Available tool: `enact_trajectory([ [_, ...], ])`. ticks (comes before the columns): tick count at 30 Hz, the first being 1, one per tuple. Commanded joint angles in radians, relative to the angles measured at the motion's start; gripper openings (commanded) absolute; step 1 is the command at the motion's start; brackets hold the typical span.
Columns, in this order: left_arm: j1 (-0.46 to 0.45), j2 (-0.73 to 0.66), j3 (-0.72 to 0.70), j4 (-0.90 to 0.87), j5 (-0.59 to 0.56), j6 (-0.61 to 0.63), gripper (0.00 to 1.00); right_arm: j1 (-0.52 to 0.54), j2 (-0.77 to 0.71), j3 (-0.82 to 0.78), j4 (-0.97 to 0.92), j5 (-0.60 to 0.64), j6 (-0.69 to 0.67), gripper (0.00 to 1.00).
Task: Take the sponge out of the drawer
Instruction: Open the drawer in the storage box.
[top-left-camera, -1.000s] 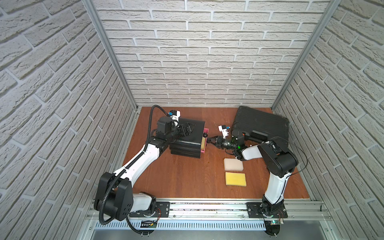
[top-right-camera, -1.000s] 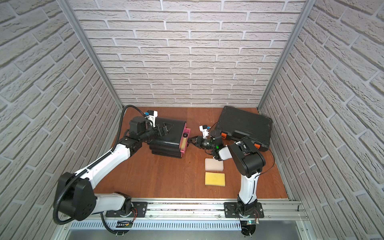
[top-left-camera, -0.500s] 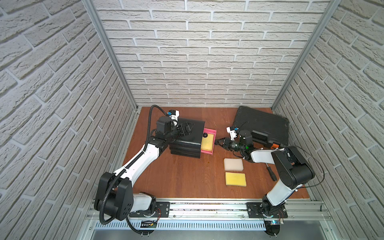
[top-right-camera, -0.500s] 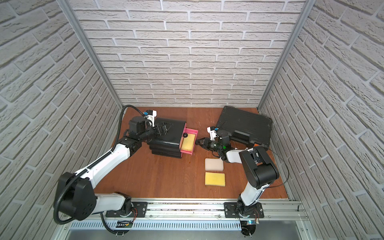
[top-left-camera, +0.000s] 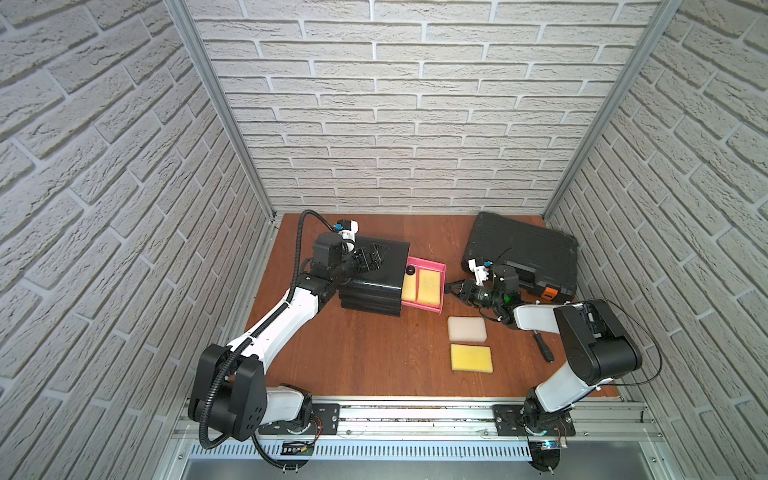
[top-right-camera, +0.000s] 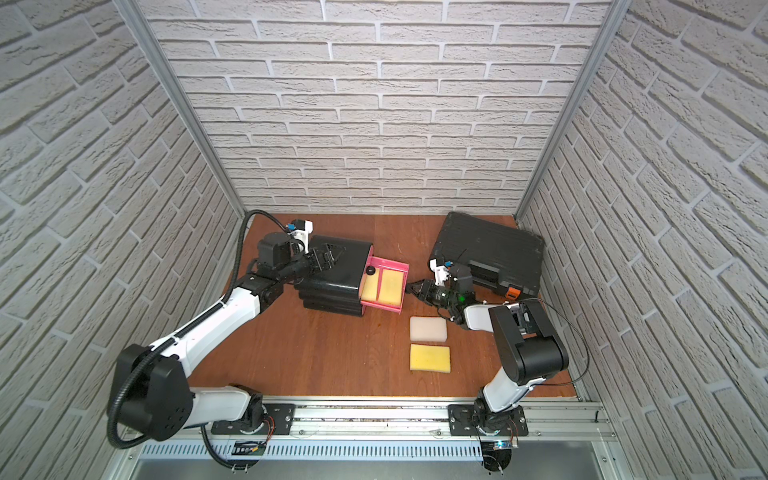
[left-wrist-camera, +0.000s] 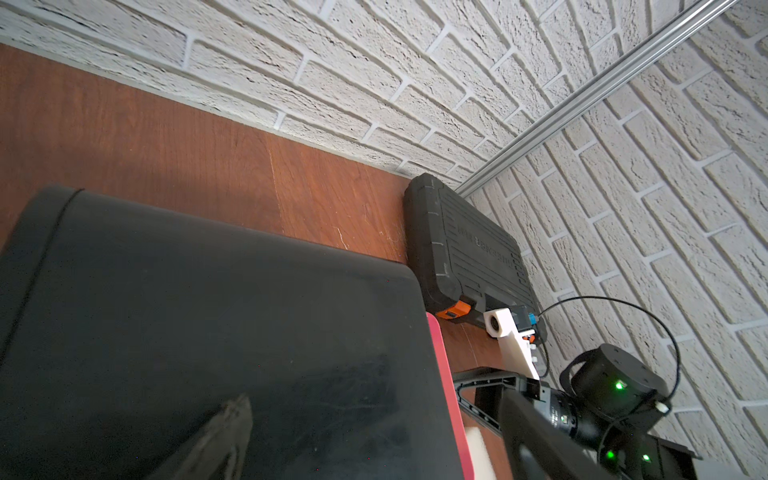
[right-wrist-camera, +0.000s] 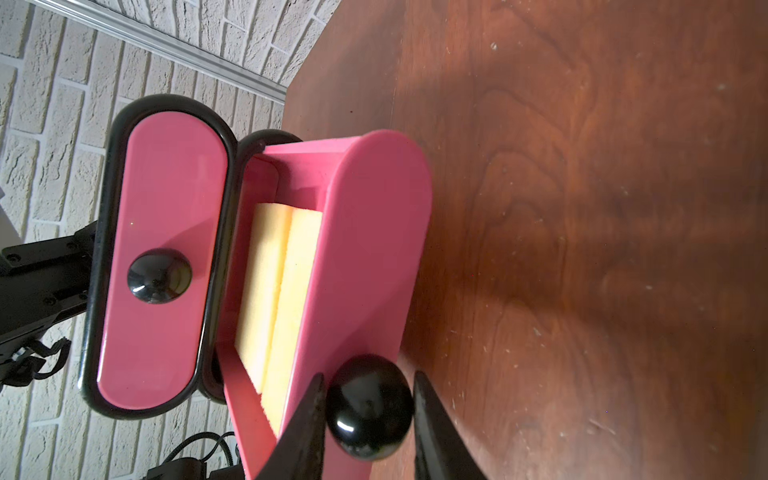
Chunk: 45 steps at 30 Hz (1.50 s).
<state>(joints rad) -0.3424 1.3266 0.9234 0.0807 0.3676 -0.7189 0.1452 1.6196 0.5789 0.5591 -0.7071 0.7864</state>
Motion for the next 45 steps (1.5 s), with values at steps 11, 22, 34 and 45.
enact_trajectory([
  [11, -0.007, 0.050, -0.035, -0.051, -0.011, -0.029, 0.92, -0.012, -0.105, -0.011, -0.103, 0.035, -0.078, 0.19],
  [22, -0.007, 0.042, -0.036, -0.047, -0.014, -0.028, 0.93, -0.015, -0.166, -0.013, -0.181, 0.073, -0.105, 0.19],
  [34, -0.010, 0.019, -0.045, -0.045, -0.028, -0.016, 0.97, -0.015, -0.158, 0.001, -0.235, 0.116, -0.122, 0.20],
  [45, -0.014, 0.001, -0.038, -0.064, -0.036, -0.007, 0.98, -0.016, -0.175, 0.008, -0.235, 0.100, -0.128, 0.28],
])
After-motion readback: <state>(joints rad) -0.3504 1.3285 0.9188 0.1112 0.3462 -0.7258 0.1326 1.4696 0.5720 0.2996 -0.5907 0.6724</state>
